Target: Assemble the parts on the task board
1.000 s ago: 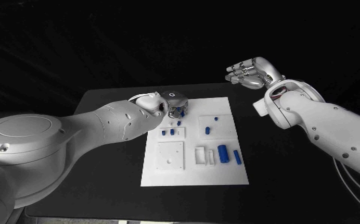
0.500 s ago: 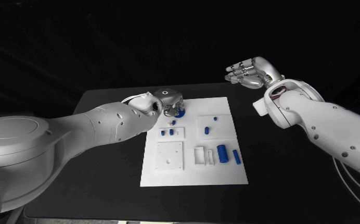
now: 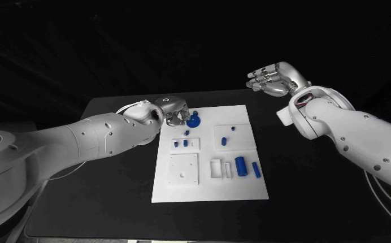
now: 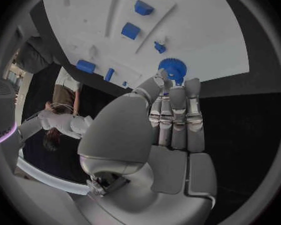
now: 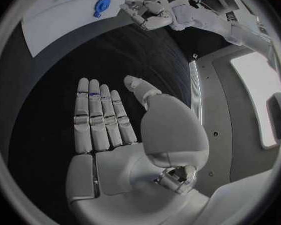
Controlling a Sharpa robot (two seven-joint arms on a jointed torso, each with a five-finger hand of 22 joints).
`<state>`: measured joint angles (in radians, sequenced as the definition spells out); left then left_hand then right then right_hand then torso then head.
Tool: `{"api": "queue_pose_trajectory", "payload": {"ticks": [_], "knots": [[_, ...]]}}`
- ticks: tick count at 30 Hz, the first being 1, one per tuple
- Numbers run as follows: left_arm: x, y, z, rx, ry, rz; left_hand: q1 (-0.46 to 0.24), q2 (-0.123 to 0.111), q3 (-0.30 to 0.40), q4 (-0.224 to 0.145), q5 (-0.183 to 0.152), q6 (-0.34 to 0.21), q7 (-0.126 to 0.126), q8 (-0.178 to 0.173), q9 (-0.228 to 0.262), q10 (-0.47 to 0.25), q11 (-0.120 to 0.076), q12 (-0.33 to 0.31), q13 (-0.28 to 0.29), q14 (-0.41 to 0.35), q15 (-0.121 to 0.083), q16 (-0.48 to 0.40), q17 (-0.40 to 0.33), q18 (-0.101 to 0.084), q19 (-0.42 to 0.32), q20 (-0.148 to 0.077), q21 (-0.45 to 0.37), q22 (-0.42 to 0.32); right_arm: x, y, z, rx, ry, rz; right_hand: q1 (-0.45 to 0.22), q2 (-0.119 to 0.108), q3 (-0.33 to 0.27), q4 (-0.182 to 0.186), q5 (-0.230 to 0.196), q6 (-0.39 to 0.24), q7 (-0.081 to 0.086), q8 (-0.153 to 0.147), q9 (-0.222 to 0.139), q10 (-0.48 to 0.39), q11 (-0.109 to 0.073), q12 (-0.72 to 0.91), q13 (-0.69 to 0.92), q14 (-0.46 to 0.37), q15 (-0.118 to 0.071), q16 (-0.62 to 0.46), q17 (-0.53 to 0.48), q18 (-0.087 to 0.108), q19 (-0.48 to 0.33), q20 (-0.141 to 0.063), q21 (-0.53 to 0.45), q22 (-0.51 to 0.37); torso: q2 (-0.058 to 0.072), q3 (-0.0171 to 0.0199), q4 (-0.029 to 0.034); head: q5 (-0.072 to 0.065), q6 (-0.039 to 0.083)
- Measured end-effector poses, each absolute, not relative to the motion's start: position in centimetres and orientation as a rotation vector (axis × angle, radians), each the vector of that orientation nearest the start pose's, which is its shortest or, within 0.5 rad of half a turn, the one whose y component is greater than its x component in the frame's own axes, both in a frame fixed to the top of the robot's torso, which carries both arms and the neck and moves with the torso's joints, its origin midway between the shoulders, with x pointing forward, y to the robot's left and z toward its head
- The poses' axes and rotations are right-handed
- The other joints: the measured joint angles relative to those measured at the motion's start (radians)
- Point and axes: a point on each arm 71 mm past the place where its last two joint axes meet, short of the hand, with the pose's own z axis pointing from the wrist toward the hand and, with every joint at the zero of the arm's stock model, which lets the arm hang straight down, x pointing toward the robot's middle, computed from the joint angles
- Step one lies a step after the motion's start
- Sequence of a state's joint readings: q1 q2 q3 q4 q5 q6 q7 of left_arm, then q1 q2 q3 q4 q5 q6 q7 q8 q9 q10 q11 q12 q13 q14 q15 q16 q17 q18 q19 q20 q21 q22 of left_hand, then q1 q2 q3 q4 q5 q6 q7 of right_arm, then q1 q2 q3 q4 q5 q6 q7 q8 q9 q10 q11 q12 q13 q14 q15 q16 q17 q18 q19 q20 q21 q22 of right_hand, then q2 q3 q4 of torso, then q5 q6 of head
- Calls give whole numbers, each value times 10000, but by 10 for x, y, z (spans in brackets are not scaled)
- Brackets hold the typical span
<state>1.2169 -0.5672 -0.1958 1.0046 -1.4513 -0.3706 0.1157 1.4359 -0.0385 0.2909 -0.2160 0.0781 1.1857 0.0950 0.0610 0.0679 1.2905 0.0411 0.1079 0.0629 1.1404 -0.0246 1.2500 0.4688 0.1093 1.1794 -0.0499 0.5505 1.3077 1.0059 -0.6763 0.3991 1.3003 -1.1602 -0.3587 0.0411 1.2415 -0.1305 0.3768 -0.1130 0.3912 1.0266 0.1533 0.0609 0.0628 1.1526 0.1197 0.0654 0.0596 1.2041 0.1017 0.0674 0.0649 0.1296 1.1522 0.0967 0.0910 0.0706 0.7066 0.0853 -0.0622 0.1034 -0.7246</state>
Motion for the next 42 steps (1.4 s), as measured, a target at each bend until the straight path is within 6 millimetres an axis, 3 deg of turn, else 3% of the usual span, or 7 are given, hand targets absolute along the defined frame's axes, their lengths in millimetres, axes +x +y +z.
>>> {"api": "queue_pose_trajectory", "payload": {"ticks": [9,25,31,42], "knots": [[546,211,-248,3188,17478,-5131,-146,25,-153,152,-97,66,1,0,-4,-1,1,-182,-1,0,0,-45,-82,-3,0,0,-136,0,541,-211,-144,3735,14125,9510,0,0,0,0,0,15,-15,0,0,0,0,0,0,0,0,0,0,0,0,0,0,0,-1,-1,-20,68,20],[547,202,-254,3534,18092,-5062,-192,-21,-94,95,-96,-217,61,0,-20,-209,128,-366,-2,32,33,-42,-176,-7,71,71,-224,0,540,-210,-144,3731,14136,9530,0,0,0,0,0,15,-15,0,0,0,0,0,0,0,0,0,0,0,0,0,0,0,-9,37,-52,106,21],[549,200,-255,3552,18129,-5029,-330,-228,287,80,-17,-927,-79,0,-42,-857,269,-413,-16,31,34,-418,-553,-24,71,71,-269,0,540,-209,-144,3728,14135,9543,0,0,0,0,0,15,-15,0,0,0,0,0,0,0,0,0,0,0,0,0,0,0,-7,39,-54,97,21],[549,194,-259,3731,18588,-4986,-401,-339,430,234,-17,-569,66,-1,-42,-847,232,-413,-15,31,34,-271,-931,-26,34,107,-269,0,540,-209,-144,3729,14136,9554,0,0,0,0,0,15,-15,0,0,0,0,0,0,0,0,0,0,0,0,0,0,0,-5,34,-56,79,-4]]}}
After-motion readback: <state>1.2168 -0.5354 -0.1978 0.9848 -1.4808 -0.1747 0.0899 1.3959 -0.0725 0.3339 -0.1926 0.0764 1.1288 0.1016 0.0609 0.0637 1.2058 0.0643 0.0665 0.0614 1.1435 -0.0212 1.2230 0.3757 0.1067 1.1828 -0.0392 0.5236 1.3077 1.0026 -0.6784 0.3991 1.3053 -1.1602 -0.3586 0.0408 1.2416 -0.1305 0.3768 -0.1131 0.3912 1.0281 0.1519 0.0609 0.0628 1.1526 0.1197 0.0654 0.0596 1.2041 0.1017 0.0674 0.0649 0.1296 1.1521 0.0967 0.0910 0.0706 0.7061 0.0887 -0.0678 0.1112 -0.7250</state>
